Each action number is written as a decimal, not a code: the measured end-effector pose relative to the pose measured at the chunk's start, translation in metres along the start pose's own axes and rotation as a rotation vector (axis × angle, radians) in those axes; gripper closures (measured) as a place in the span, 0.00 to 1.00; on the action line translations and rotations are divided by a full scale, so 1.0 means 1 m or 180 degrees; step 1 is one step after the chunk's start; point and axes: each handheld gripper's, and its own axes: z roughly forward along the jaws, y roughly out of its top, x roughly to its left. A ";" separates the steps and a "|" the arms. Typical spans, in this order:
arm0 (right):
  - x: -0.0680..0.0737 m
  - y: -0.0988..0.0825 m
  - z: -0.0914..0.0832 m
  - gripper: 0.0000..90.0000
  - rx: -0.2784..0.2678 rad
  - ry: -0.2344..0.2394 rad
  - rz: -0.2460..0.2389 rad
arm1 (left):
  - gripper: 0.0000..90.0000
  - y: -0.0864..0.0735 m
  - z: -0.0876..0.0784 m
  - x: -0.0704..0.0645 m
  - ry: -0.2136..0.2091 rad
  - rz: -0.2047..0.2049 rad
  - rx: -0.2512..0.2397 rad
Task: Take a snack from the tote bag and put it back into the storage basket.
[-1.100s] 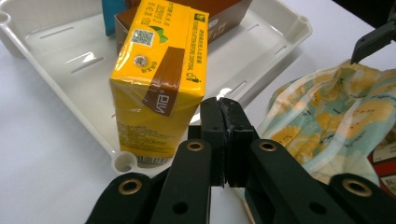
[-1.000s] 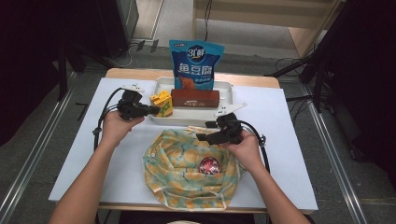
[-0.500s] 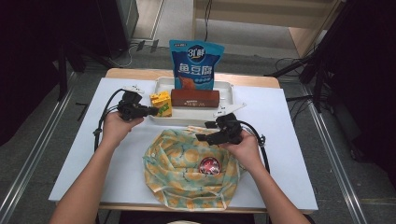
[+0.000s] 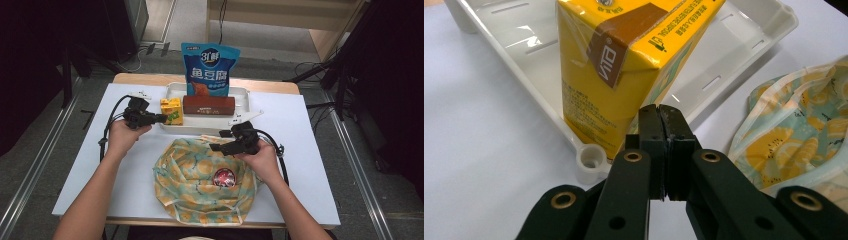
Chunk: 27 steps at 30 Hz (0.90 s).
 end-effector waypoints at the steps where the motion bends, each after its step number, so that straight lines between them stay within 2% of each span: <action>1: 0.000 0.000 0.000 0.39 0.0002 -0.0003 -0.0002 | 1.00 -0.001 0.000 0.001 0.0001 -0.0009 0.0006; 9: 0.000 0.000 -0.001 0.39 -0.0002 -0.0005 -0.0002 | 0.97 -0.004 0.000 0.008 -0.0051 -0.0123 -0.0019; 18: 0.000 0.000 -0.001 0.39 0.0005 -0.0007 -0.0008 | 0.94 -0.006 0.002 0.007 -0.0088 -0.0102 0.0028; 27: -0.001 0.000 -0.005 0.39 -0.0026 -0.0029 -0.0007 | 0.86 -0.007 -0.003 0.007 -0.0110 -0.0160 0.0013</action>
